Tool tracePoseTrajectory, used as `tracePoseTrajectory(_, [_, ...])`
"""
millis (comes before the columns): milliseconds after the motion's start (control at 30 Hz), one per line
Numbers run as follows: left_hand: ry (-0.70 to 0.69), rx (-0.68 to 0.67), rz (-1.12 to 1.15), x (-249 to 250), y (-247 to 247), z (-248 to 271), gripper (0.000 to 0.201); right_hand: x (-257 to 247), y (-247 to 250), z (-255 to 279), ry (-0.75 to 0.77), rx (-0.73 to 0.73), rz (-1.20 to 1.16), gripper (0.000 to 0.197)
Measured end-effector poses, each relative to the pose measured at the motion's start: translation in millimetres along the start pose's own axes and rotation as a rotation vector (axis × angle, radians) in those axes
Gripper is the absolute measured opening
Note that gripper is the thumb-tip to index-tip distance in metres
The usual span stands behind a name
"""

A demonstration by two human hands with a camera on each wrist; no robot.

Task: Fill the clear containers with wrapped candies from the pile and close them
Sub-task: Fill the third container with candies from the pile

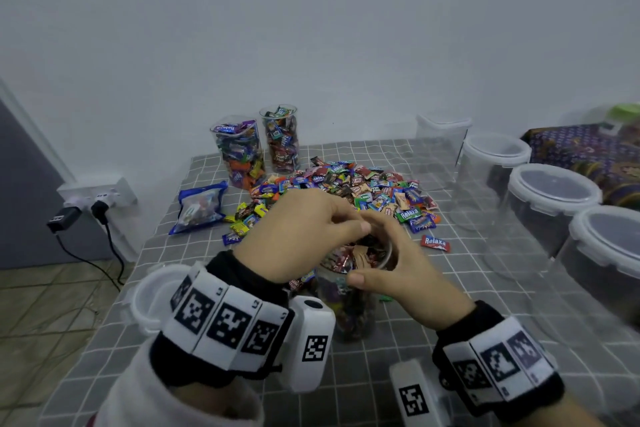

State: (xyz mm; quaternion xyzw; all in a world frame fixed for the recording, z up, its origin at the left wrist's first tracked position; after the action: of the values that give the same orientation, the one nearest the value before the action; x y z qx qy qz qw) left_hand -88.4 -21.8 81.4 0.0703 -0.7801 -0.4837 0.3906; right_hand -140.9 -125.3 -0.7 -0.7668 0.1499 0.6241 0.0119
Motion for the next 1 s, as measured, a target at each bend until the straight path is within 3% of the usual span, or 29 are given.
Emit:
tracePoseTrajectory(100, [-0.007, 0.03, 0.126, 2.0, -2.1, 1.8, 0.016, 1.8, -0.9, 0.0, 0.004, -0.01, -0.008, 0.096])
tracePoseTrajectory(267, [0.101, 0.335, 0.39, -30.4, 18.8, 3.4, 0.01, 8.3, 1.5, -0.9, -0.028, -0.02, 0.029, 0.09])
tracePoseTrajectory(400, [0.232, 0.381, 0.325, -68.2, 18.9, 11.1, 0.009, 11.8, 2.4, 0.7, -0.057, -0.261, 0.23, 0.087])
tracePoseTrajectory(533, [0.346, 0.204, 0.002, -100.7, -0.3, 14.4, 0.021, 32.5, 22.1, -6.4, -0.105, -0.329, 0.729, 0.1])
tracePoseTrajectory(667, [0.378, -0.054, -0.367, -125.2, -28.0, 9.5, 0.052, 45.2, 36.8, -25.2, -0.16, -0.331, 1.155, 0.088])
tracePoseTrajectory(867, [0.429, -0.335, -0.471, -153.1, -63.5, 2.6, 0.114, 71.6, 29.3, -48.9, -0.195, -0.409, 1.276, 0.106])
tracePoseTrajectory(1000, [0.445, -0.412, -0.54, -158.3, -73.5, 0.3, 0.124, 79.6, 15.4, -54.3, -0.206, -0.454, 1.3, 0.11])
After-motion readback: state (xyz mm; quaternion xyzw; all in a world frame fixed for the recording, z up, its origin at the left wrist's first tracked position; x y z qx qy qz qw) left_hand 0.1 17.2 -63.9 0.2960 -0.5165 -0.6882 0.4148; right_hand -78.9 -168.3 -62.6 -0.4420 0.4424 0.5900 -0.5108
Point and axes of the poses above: each hand's wrist, its own z-axis away from the middle knuckle, its own y-axis out of the back of the hand, x = y × z, the point moved 7 cm from there along -z, towards the middle knuckle, and after that the axes turned 4 degrees about x, right-handed, at the moved point
